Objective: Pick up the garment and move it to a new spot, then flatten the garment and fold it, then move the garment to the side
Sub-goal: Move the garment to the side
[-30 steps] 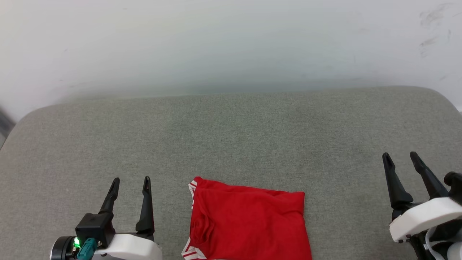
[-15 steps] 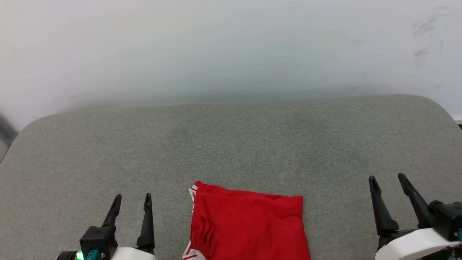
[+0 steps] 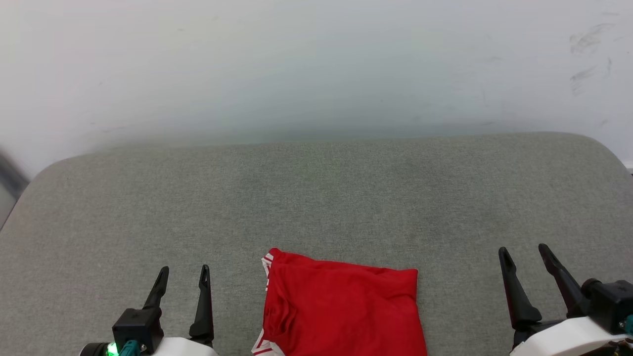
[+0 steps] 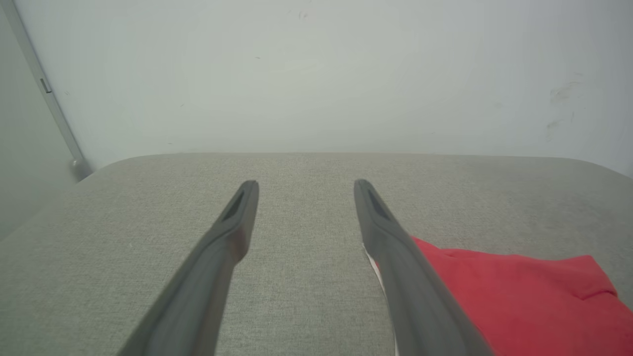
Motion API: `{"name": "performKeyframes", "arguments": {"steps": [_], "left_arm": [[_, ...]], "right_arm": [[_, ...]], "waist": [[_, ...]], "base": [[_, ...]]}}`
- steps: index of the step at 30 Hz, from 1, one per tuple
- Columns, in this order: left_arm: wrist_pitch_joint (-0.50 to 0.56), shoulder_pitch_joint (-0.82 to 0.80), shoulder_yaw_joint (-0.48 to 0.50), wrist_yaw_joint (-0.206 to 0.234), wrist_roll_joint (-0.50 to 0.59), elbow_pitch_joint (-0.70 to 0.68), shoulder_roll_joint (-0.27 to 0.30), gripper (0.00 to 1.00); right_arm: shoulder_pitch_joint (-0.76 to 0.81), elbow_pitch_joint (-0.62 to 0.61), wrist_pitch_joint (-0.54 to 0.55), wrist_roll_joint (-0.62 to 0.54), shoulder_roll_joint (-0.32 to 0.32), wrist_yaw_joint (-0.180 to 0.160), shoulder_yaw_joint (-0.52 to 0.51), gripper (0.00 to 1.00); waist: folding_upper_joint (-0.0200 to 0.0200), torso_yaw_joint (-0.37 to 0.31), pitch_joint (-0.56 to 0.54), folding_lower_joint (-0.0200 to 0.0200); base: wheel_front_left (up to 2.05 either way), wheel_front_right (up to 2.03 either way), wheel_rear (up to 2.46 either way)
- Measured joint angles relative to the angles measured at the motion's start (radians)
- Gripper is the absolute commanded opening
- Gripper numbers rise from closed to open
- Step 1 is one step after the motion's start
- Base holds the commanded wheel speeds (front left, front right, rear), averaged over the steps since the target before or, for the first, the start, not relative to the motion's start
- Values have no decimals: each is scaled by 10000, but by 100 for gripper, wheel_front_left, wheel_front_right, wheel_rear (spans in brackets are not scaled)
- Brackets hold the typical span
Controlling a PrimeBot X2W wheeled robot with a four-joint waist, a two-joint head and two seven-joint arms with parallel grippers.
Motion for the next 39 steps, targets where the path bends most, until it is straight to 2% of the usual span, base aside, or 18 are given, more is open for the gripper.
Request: {"name": "performKeyframes", "arguments": {"steps": [5,10,11,12,15,18,24,32,38,39], "left_arm": [[-2,-18,56,-56,23,2,-65,100],[-17,-232,165,-138,138,-157,-201,100],[-19,-248,203,-140,201,-205,-257,100],[-29,-259,282,-146,332,-355,-420,100],[-29,-371,332,-238,481,-522,-545,100],[-29,-569,384,-326,646,-654,-700,100],[-29,-919,443,-646,882,-617,-982,100],[-29,-1231,642,-978,1101,-487,-1308,100],[-29,-1333,809,-1195,1319,-489,-1453,100],[-29,-1333,836,-1204,1348,-485,-1469,100]], "right_arm": [[125,-23,136,253,100,0,-272,100],[189,316,552,1166,153,0,-1432,100],[183,454,702,1465,157,0,-1653,100],[151,970,1266,2493,130,0,-2132,100],[105,1613,2031,3390,-157,0,-2278,100],[-141,2393,3062,4182,-581,0,-2036,100],[-716,3440,4399,5313,-665,0,-953,100],[-1537,3990,4704,6748,-859,4,617,100],[-1925,4562,5145,7496,-991,15,1306,100],[-1955,4604,5185,7553,-1028,15,1383,93]], "waist": [[0,40,31,0],[0,216,191,0],[0,264,239,1],[0,419,413,0],[0,567,644,0],[0,704,954,0],[0,1016,1563,1],[0,1333,2158,1],[0,1444,2438,1],[0,1452,2463,0]], "base": [[0,0,0],[0,0,0],[0,0,0],[0,0,0],[0,0,0],[0,0,0],[0,0,0],[0,0,0],[0,0,0],[0,0,0]]}}
